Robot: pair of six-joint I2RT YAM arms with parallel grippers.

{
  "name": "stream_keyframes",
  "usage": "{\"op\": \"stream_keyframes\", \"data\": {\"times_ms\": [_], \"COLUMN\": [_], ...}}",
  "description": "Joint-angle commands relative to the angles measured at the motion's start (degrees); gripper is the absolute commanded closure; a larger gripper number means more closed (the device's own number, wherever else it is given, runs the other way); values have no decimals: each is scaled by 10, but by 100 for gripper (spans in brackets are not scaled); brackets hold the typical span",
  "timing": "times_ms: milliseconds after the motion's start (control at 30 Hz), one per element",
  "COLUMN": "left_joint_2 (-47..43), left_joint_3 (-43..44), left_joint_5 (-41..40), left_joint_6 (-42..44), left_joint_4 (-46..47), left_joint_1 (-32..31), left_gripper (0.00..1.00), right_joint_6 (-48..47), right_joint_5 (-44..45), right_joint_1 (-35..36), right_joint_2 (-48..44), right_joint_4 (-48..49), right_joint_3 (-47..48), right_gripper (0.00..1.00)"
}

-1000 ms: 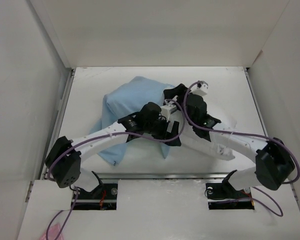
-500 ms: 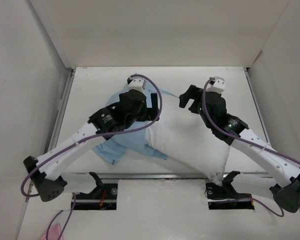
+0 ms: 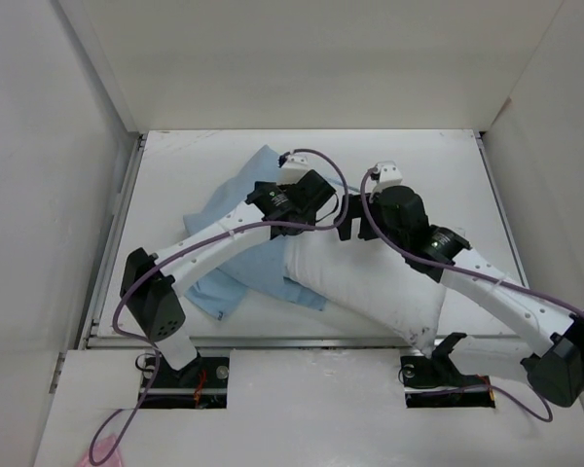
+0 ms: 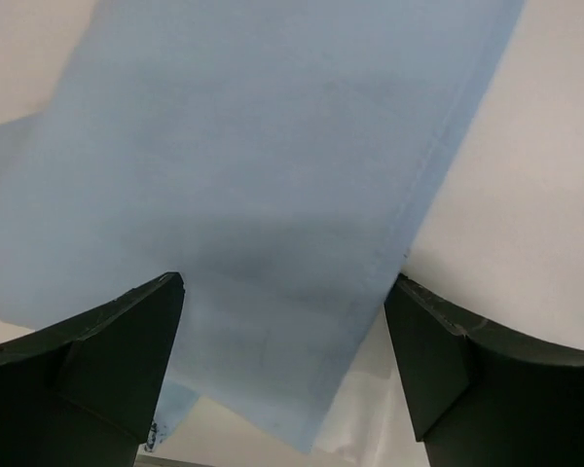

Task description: Put the pillow into the pillowcase

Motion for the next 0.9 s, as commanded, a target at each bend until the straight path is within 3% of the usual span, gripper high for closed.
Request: {"op": "stream_keyframes", "data": {"times_ms": [0,200,333,367,400,467,633,700,733,767,800,867], "left_joint_2": [0,7,40,46,53,53,-8,-33,-52,-58,-58,-58], "left_joint_3": [36,42,61,66,76,83,42,24,18,18,18,48], "left_joint_5": [-90,-95,-65,-60,-60,-44,13,50,65,80,107,121], "left_joint_6": [-34,-23,13,20,31,47,110,137,147,158,176,187], "left_joint_4": [-62,-44,-4,2,12,25,133,169,184,203,203,208], "left_joint_1": [8,27,33,33,33,33,26,26,26,26,26,21], "left_gripper": [19,24,68,95,100,100,100,100,100,100,100,100], "right_joint_6": [-45,-84,-174,-187,-202,-241,-246,-244,-244,-234,-210,-204], "right_joint_5": [-28,-22,-54,-67,-88,-134,-260,-278,-278,-278,-255,-213], "right_joint_1": [1,1,1,1,1,1,1,1,1,1,1,1], "right_joint_2": [11,18,-12,-12,-18,-2,138,218,239,263,263,238], "right_joint_4": [40,47,121,143,163,225,248,270,270,290,308,347], "right_joint_3": [5,5,-46,-60,-81,-91,-31,-14,9,18,18,4], "right_gripper": [1,1,1,1,1,1,4,19,55,82,100,100]}}
